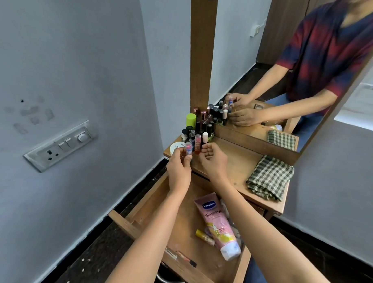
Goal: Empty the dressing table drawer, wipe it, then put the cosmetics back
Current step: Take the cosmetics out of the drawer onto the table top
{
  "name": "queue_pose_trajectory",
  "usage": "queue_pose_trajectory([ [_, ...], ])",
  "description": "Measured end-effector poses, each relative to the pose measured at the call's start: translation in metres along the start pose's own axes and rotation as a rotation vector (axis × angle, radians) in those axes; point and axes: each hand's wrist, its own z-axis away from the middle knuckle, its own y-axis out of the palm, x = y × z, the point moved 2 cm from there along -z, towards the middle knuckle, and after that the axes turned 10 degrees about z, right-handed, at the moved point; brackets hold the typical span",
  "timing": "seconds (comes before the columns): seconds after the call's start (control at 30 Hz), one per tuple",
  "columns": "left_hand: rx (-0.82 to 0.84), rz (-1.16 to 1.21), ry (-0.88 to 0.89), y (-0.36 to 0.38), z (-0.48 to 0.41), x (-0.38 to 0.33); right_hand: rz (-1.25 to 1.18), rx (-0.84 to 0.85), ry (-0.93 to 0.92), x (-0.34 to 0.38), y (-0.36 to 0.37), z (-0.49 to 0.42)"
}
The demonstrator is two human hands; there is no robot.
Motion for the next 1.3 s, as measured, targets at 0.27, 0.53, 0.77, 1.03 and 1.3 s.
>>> queue_pose_trajectory([
  [0.27,0.123,0.062,-0.025,0.015,-0.006,-0.005,-0.006,0.194,-0.146,-0.005,-0.014,0.012],
  [0.53,0.095,0.027,0.001,0.007,0.006,0.005,0.073,0.017,0.023,-0.006,-0.003,-0.002],
  [0.77,0.074,0.033,-0.040,-0.001,0.024,0.026,0.106,-0.031,0.086,-0.006,0.001,-0.003],
  [1.03,0.092,-0.028,-0.062,-0.010,0.044,0.030,0.141,-0.028,0.082,-0.001,-0.002,0.001],
  [1.3,0.499,-0.399,-0.261,-0.030,0.062,0.058,0.079,0.193,-0.169,-0.008,-0.034,0.059],
])
